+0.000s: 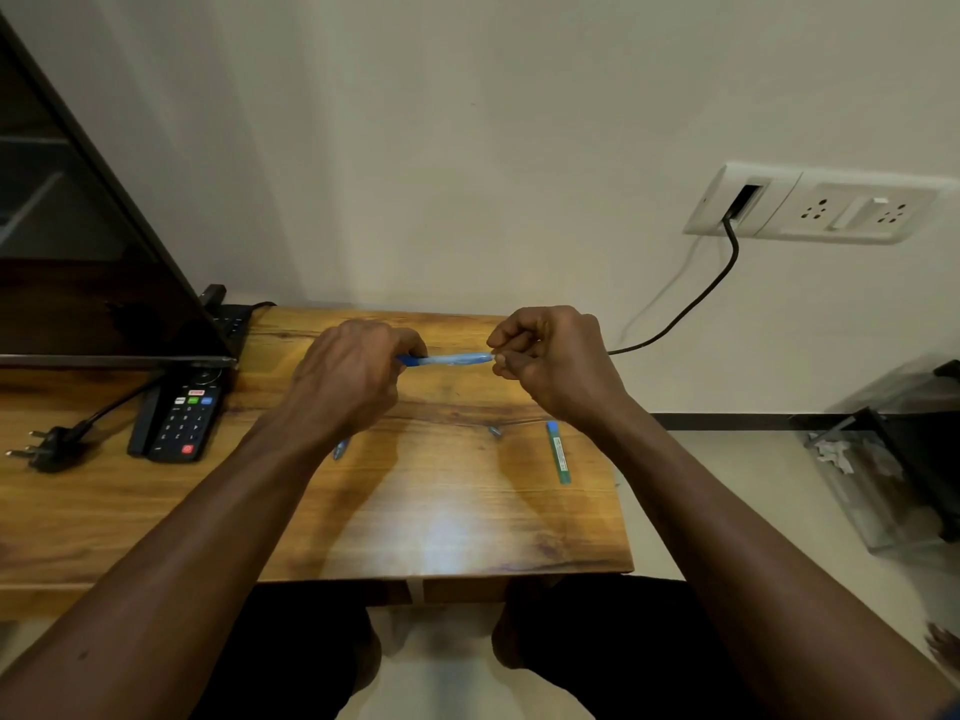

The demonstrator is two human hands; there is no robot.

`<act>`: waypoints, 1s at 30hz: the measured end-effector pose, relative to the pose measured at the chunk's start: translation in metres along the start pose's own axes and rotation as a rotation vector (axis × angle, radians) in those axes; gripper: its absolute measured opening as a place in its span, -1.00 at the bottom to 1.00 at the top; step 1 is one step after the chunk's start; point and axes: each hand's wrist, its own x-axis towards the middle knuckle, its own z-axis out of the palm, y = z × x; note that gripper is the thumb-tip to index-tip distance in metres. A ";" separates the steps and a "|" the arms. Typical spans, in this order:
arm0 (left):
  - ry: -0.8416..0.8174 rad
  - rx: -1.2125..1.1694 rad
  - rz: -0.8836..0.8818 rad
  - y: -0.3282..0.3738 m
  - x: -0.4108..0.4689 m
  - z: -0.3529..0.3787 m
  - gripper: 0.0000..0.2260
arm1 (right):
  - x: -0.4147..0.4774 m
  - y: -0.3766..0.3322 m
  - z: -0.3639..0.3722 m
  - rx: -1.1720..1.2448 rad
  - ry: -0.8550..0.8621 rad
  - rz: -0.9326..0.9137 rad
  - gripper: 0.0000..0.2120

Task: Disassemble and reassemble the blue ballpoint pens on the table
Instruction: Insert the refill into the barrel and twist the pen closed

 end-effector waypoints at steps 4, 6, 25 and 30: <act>-0.005 0.019 0.023 0.007 -0.001 -0.004 -0.70 | 0.002 0.002 -0.002 -0.043 0.053 -0.003 -0.83; -0.002 0.034 0.038 0.009 -0.001 -0.004 -0.70 | 0.003 0.004 -0.003 -0.029 0.061 0.017 -0.82; 0.022 -0.015 -0.020 0.011 -0.001 -0.006 -0.76 | 0.001 0.009 0.002 0.361 0.100 0.133 -0.84; -0.042 -0.068 -0.068 0.006 -0.005 0.002 -0.76 | 0.005 0.012 0.007 0.533 0.048 0.116 -0.83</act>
